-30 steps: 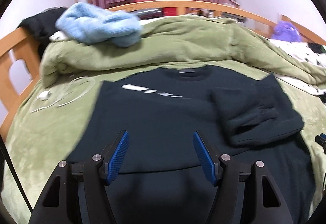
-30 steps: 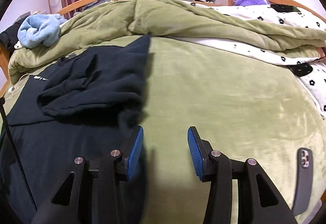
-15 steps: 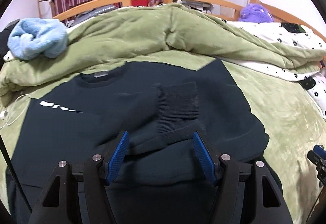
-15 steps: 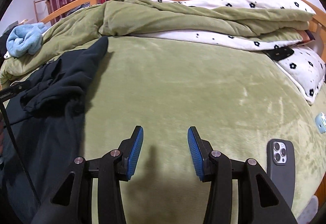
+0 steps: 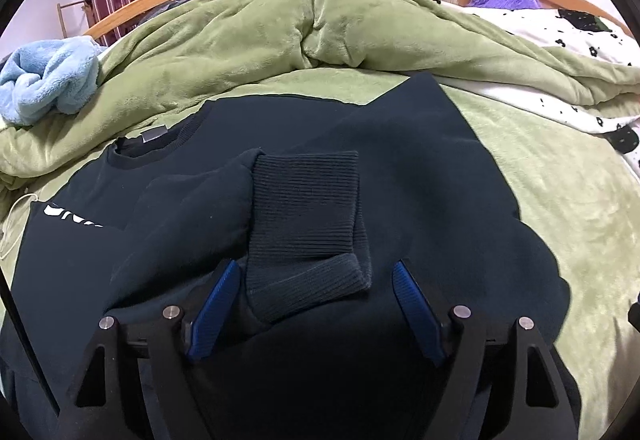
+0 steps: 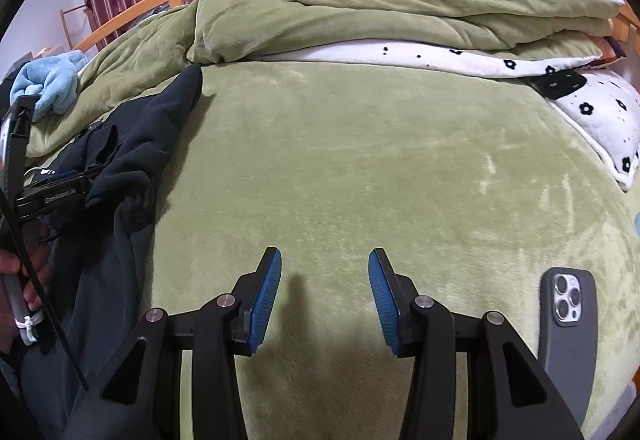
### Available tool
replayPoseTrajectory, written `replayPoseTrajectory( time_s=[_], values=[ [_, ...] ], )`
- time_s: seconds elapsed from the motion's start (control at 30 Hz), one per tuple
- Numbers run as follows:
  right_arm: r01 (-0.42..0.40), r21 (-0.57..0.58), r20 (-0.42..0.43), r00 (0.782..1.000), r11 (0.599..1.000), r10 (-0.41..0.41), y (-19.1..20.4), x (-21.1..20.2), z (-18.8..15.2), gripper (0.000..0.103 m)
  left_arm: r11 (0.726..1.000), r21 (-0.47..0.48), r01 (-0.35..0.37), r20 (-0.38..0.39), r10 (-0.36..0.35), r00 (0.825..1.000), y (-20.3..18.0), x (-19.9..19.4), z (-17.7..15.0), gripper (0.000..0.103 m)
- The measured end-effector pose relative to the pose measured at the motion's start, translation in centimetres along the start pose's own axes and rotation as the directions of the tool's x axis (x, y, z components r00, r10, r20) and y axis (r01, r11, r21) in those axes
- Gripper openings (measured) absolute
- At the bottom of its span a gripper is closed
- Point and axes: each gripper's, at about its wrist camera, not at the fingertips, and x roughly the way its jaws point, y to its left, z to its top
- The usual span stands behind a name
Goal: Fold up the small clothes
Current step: 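Grasp the folded cuff with the left tool, reposition it on the body, release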
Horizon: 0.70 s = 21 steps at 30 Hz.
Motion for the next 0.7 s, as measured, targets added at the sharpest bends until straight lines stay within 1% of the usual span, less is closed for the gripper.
replayPoseTrajectory(
  time_s=[0.1,0.13,0.17,0.23,0.27,0.33,0.37,0.43,0.53,0.7],
  values=[
    [-0.003,-0.006,-0.002,1.0,1.0,0.003,0.4,0.3,0.1,0.045,1.0,-0.021,-0.001,0.028,0.002,1.0,0.8,-0.3,-0.2,0.058],
    [-0.005,-0.005,-0.001,1.0,1.0,0.005,0.4,0.3,0.2,0.045,1.0,-0.023,0.02,0.031,-0.019,0.999,1.1,-0.4,-0.2,0.051],
    [-0.007,-0.003,0.0,1.0,1.0,0.007,0.5,0.3,0.2,0.045,0.998,-0.028,0.06,0.035,-0.059,0.998,1.5,-0.8,-0.2,0.045],
    [-0.011,0.006,-0.002,1.0,1.0,0.011,0.6,0.4,0.4,0.045,0.995,-0.034,0.095,0.048,-0.094,0.994,2.0,-1.4,-0.1,0.034],
    [-0.015,0.01,-0.002,1.0,1.0,0.015,0.8,0.3,0.5,0.045,0.994,-0.034,0.1,0.056,-0.098,0.994,2.1,-1.7,0.0,0.03],
    [-0.02,0.014,0.004,1.0,1.0,0.02,1.1,0.1,0.7,0.045,0.996,-0.018,0.093,0.085,-0.091,0.992,2.2,-2.7,0.3,0.017],
    [-0.022,0.012,0.009,1.0,1.0,0.022,1.4,-0.1,0.8,0.045,0.997,-0.015,0.073,0.109,-0.071,0.992,2.4,-3.4,0.5,0.014],
    [-0.025,0.004,0.016,1.0,1.0,0.025,2.0,-0.5,0.9,0.045,0.999,-0.02,0.046,0.131,-0.043,0.99,2.9,-4.2,0.7,0.011],
    [-0.028,-0.007,0.027,0.999,1.0,0.028,2.9,-1.0,1.2,0.045,0.999,-0.036,0.015,0.155,-0.009,0.988,4.4,-5.3,0.9,0.011],
    [-0.037,-0.019,0.041,0.998,0.999,0.037,5.0,-1.8,1.6,0.045,0.996,-0.078,-0.039,0.194,0.054,0.98,8.6,-7.5,0.4,0.01]
  ],
)
